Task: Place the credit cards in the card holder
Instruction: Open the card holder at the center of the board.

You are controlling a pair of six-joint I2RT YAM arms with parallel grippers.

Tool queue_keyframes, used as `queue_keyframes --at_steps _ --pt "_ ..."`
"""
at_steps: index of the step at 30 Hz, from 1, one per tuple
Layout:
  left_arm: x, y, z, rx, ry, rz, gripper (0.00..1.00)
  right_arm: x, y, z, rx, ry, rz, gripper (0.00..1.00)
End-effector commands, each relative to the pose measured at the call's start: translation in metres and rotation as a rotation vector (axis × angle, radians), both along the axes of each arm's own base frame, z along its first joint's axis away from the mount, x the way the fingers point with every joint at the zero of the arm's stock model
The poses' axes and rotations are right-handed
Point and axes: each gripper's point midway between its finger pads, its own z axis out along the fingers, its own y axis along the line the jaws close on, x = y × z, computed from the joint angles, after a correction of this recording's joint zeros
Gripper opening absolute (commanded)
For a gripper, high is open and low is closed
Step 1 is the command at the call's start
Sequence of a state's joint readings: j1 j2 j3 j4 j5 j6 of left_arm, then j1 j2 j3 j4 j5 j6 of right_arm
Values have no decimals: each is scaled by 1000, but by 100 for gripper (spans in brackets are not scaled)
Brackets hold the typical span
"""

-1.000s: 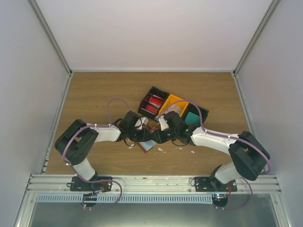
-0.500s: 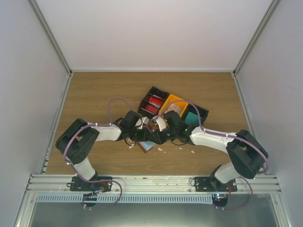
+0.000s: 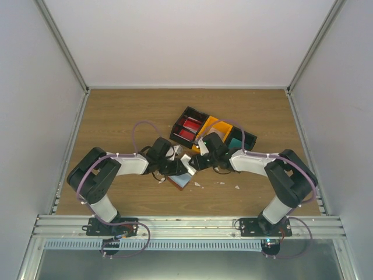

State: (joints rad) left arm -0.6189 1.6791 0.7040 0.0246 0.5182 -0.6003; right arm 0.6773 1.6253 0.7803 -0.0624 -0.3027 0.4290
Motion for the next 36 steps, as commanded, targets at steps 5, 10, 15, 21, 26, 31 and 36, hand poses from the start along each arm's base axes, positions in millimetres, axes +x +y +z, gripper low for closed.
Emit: queue_keyframes --at_steps 5,10,15,21,26,31,36 --pt "-20 22 -9 66 46 24 20 23 -12 -23 -135 -22 -53 37" --pt "-20 25 8 43 20 57 20 5 -26 -43 -185 31 -49 36" --pt "-28 31 19 23 35 96 23 -15 -33 -52 -233 66 -47 33" --pt "-42 45 19 37 72 163 23 -44 -48 -65 -312 118 -77 29" --pt "-56 58 -1 82 137 208 23 -68 -50 -71 -329 154 -77 28" --pt "-57 73 -12 163 142 267 22 -95 -46 -75 -327 203 -57 23" --pt "-50 84 -18 237 105 289 22 -118 -42 -76 -314 247 -40 19"
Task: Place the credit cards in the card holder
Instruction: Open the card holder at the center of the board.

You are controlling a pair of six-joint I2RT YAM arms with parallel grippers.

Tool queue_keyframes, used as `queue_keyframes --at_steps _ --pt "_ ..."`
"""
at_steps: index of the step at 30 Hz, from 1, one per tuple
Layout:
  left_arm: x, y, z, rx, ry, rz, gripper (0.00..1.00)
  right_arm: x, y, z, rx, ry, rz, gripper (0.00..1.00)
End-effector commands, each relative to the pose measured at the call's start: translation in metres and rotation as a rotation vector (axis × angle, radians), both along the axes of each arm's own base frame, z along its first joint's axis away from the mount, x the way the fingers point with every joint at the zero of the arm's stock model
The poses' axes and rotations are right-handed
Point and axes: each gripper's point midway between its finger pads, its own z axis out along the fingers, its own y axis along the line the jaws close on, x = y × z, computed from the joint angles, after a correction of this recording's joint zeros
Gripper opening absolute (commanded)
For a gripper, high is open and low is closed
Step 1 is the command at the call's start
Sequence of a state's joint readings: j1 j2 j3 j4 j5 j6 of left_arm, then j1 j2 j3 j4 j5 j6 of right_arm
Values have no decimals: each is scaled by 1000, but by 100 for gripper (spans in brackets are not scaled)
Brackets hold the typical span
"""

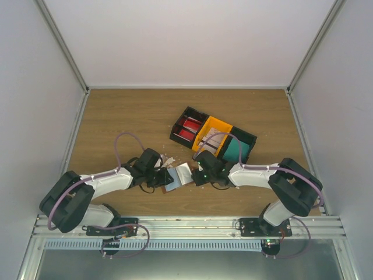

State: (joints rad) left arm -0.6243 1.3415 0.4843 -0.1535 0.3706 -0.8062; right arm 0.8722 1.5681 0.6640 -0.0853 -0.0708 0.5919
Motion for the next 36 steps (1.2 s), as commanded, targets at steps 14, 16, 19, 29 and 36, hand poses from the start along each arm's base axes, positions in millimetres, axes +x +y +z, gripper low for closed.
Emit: queue_keyframes --at_steps 14,16,19,29,36 --pt "16 14 5 149 -104 -40 21 -51 -16 -15 -104 205 -13 17" --pt "18 6 23 103 -143 -69 22 -46 -8 -9 -65 198 -21 17" --pt "22 -13 54 -9 -230 -150 24 -38 9 6 43 195 -16 17" --pt "36 -55 40 -114 -187 -319 21 -11 19 52 218 179 -5 24" --pt "41 -54 13 -52 -140 -346 20 50 -25 128 235 -38 -16 42"
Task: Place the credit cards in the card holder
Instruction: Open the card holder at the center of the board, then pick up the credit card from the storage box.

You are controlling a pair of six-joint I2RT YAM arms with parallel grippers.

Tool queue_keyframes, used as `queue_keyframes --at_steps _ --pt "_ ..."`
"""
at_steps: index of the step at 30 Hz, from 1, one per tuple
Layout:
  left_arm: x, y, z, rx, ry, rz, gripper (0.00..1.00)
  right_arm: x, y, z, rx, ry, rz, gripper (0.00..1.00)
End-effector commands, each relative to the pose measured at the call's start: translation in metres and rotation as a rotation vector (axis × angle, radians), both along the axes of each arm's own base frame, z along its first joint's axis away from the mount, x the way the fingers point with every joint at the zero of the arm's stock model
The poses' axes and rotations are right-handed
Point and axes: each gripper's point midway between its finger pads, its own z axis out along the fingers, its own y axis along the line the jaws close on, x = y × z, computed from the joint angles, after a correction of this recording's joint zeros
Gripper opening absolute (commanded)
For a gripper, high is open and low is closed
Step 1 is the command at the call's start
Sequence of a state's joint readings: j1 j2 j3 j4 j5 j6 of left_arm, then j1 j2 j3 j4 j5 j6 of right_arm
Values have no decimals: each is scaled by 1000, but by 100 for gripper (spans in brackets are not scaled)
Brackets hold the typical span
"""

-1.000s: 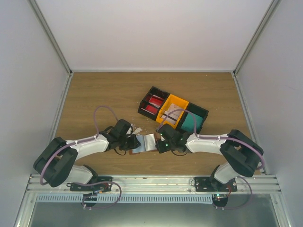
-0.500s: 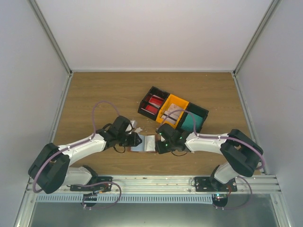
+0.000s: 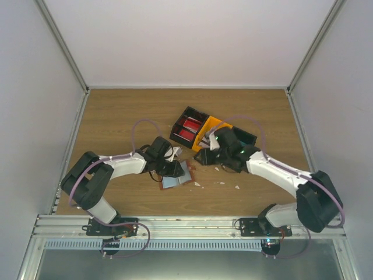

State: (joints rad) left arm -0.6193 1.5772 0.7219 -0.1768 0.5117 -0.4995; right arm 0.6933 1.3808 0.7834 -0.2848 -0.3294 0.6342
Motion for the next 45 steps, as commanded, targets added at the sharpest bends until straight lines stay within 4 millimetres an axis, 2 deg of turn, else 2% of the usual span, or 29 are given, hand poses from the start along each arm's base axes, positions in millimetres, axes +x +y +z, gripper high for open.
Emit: queue_keyframes --at_steps 1,3,6,11,16,21,24,29,33,37,45 --pt "10 -6 -3 -6 -29 -43 20 40 -23 50 -28 -168 24 44" --pt "12 -4 -8 18 -22 -39 20 62 -25 61 -92 -230 42 47" --pt "16 -3 -8 29 -32 -26 20 93 -14 67 -147 -291 88 48" --pt "25 9 -14 72 -22 40 20 137 13 53 -208 -331 199 48" --pt "26 17 -17 96 -5 78 20 163 37 37 -245 -348 279 49" --pt "21 20 -23 97 23 90 20 169 49 4 -319 -343 341 52" --pt "20 21 -27 104 35 103 20 172 54 -8 -343 -346 363 52" --pt "18 25 -30 108 55 119 20 171 65 -26 -351 -335 422 51" --pt "15 27 -32 104 70 127 20 169 72 -41 -358 -301 454 45" --pt "13 27 -30 93 81 125 20 162 83 -42 -311 -274 494 37" --pt "17 28 -21 80 60 118 20 149 86 -30 -266 -241 519 34"
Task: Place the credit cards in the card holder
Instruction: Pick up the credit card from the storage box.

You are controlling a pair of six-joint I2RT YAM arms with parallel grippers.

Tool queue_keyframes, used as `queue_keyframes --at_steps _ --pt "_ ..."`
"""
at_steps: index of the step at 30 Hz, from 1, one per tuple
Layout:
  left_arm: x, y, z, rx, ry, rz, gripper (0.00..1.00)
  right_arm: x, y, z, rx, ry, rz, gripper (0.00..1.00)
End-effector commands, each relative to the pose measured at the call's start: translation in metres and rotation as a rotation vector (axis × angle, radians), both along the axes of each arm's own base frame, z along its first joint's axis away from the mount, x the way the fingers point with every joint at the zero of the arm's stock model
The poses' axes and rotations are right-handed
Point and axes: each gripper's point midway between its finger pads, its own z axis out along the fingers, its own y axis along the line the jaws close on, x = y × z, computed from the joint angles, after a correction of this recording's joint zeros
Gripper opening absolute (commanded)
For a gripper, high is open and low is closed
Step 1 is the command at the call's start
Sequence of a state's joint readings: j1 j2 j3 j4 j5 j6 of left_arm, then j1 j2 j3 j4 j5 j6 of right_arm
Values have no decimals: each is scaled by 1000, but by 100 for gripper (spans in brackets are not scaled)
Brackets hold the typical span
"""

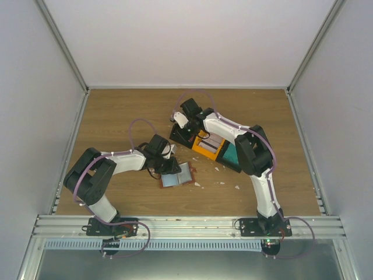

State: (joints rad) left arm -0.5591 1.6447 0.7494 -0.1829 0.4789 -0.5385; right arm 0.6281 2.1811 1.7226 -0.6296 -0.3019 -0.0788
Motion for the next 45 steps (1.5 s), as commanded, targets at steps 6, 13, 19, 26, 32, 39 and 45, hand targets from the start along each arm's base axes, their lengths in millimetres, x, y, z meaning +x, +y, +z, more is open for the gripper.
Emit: queue_keyframes --at_steps 6,13,19,26,32,39,45 --pt "-4 14 -4 35 11 15 20 -12 6 19 44 33 25 28" --pt "-2 18 -7 56 3 22 20 -16 5 25 51 29 37 28" --pt "0 22 -10 76 2 26 20 -18 2 23 36 36 30 28" --pt "1 21 -11 77 3 24 20 -20 1 19 34 46 23 24" --pt "0 22 -13 78 8 24 20 -22 -1 20 27 48 18 23" --pt "1 23 -12 81 6 30 20 -23 -1 27 40 43 21 22" --pt "1 24 -13 84 8 31 20 -25 -3 23 23 41 23 17"
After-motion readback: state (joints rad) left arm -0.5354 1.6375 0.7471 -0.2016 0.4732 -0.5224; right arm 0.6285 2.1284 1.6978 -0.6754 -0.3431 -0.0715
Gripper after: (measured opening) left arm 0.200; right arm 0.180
